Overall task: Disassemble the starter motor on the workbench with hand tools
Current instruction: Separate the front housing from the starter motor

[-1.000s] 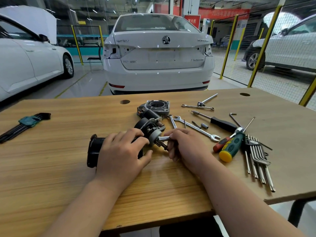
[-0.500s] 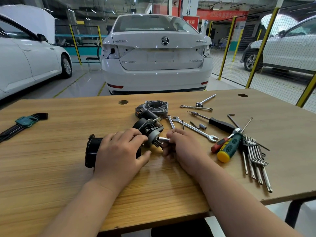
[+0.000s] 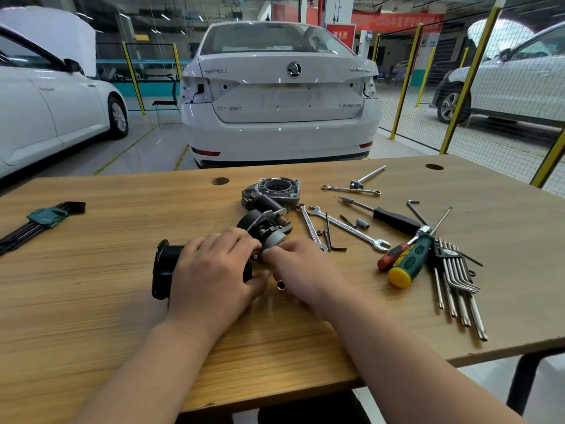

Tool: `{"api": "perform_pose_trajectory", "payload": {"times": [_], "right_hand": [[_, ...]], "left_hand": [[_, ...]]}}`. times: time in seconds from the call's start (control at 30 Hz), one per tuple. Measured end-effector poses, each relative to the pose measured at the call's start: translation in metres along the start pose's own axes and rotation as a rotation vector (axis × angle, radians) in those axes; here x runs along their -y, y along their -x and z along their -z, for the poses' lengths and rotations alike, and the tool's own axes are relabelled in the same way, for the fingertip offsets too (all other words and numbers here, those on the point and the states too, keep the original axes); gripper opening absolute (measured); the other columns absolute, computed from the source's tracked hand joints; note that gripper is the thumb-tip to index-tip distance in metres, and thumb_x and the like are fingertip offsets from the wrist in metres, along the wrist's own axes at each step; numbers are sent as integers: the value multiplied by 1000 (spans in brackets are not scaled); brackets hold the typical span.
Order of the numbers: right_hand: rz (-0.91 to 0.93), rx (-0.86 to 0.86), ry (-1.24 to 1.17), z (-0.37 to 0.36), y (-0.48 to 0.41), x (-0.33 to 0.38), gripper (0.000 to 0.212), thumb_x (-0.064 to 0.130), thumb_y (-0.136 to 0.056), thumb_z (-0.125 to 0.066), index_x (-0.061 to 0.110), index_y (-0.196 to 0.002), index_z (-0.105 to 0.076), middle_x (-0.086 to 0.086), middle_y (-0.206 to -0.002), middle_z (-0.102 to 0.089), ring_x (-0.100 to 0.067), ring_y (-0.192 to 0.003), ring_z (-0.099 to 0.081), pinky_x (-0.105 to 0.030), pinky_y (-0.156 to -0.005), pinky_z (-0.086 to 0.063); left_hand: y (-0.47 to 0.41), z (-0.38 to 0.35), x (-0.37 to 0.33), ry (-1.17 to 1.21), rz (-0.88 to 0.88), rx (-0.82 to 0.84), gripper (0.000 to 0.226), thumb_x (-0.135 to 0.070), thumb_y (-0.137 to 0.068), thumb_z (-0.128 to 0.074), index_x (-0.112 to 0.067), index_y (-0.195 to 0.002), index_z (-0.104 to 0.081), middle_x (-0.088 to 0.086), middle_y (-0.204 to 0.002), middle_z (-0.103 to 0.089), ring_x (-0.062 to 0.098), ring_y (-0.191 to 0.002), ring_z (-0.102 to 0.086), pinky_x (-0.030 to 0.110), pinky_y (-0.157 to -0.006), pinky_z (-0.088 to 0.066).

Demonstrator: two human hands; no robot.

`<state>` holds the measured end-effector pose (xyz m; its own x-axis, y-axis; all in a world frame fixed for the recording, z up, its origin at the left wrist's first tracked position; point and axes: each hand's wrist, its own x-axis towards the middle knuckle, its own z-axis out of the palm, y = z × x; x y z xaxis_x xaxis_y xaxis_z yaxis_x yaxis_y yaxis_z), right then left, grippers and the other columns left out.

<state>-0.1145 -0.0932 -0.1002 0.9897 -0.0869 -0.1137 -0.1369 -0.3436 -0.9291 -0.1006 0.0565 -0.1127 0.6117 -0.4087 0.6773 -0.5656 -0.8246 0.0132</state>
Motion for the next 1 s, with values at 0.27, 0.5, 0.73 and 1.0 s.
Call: {"api": "perform_pose_trajectory", "payload": {"times": [0.27, 0.5, 0.73, 1.0], "right_hand": [[242, 39, 121, 1, -4, 0, 17, 32, -93, -60, 22, -85, -72, 13, -56, -61, 4, -46, -53, -12, -43, -39], [217, 101, 9, 0, -6, -1, 11, 15, -85, -65, 26, -80, -66, 10, -68, -62, 0, -53, -53, -20, -49, -43], [164, 19, 106, -3, -7, 2, 31, 38, -95, -53, 25, -69, -62, 16, -42, -53, 3, -36, -46, -25, -48, -37], [209, 140, 2, 2, -8, -2, 16, 23, -91, -63, 25, -75, -66, 7, -57, -58, -8, -42, -45, -23, -40, -37]], "left_hand": [[1, -2, -1, 25, 43, -26, 60, -26, -55, -86, -14, -110, -65, 4, -96, -70, 28, -86, -67, 38, -77, -49], [2, -2, -1, 6, 30, -15, 58, -26, -53, -87, -15, -106, -66, 4, -95, -68, 29, -86, -66, 41, -77, -49], [2, -1, -1, 19, 24, -34, 58, -23, -54, -90, -13, -107, -67, 6, -98, -69, 30, -86, -66, 41, -78, -49], [2, 3, -3, 27, 26, -13, 57, -25, -55, -88, -12, -107, -68, 7, -97, -69, 31, -85, -66, 42, -78, -50]]}}
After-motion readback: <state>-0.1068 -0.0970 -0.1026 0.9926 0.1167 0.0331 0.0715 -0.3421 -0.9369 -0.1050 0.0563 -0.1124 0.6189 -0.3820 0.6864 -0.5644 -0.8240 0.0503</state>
